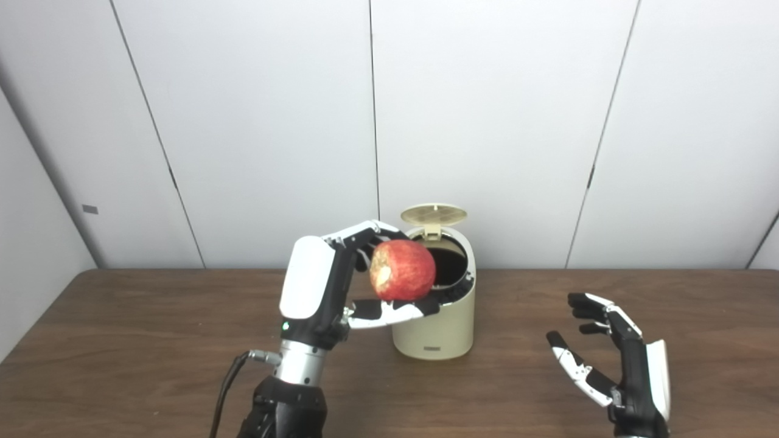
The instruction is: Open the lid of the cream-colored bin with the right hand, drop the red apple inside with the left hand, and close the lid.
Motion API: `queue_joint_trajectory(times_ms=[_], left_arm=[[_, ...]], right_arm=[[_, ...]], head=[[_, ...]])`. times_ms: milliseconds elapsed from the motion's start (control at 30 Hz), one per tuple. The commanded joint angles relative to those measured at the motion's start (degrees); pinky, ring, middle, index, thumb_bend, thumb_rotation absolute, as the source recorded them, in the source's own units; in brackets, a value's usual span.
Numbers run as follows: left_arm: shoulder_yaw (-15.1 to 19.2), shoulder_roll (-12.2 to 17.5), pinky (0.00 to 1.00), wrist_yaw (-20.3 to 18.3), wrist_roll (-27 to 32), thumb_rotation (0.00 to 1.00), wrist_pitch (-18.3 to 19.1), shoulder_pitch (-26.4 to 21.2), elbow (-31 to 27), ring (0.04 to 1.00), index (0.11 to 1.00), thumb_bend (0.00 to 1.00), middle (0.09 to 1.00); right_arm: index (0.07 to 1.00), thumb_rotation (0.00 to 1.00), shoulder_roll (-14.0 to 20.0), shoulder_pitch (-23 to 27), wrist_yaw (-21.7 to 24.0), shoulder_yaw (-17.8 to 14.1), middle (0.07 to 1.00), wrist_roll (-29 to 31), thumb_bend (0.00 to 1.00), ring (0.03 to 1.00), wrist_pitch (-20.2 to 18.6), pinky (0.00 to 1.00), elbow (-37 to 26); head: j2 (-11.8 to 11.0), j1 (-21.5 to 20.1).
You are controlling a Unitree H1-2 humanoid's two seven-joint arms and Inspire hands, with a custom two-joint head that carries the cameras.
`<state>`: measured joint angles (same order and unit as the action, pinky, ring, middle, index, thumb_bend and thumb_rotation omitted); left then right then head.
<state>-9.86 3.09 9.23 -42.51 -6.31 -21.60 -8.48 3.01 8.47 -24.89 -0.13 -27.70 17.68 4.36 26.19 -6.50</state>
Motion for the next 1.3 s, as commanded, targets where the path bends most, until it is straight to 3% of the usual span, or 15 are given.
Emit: queue_joint_trajectory(times_ms=[0,400,767,967,1267], left_arm=[[-0.5,-0.1,0.33,1.3,-0.5,0.0,-1.5,-4.0,1.0,0.425,0.509,0.47,0.508],[-2.3,-0.5,0.34,3.3,-1.7,0.0,-1.4,-11.6,11.7,0.408,0.501,0.47,0.478],[-1.9,0.7,0.3,3.4,-1.6,0.0,1.3,-16.5,18.8,0.403,0.514,0.47,0.485],[-2.7,2.3,0.32,6.7,-2.7,0.0,-0.3,-18.3,22.3,0.409,0.511,0.47,0.489],[-3.9,3.5,0.29,7.7,-3.8,0.0,0.6,-19.0,23.0,0.411,0.51,0.47,0.502]], right_arm=[[0.673,0.22,-0.8,-1.4,-1.0,0.4,0.681,-0.8,0.26,0.654,1.0,0.55,1.9],[0.678,0.34,-1.6,-1.7,-1.4,0.6,0.681,-2.1,0.27,0.654,0.2,0.55,1.2],[0.672,0.35,-2.1,-1.8,-2.2,0.7,0.679,-2.2,0.27,0.645,0.7,0.53,1.3],[0.668,0.33,-2.5,-1.8,-2.5,0.7,0.672,-2.2,0.28,0.643,0.5,0.54,1.2],[0.667,0.35,-2.6,-1.9,-2.6,0.8,0.672,-2.0,0.28,0.648,0.4,0.55,1.0]], head=[[0.1,-0.3],[0.1,-2.0],[0.2,-2.6],[0.2,-2.7],[0.1,-2.7]])
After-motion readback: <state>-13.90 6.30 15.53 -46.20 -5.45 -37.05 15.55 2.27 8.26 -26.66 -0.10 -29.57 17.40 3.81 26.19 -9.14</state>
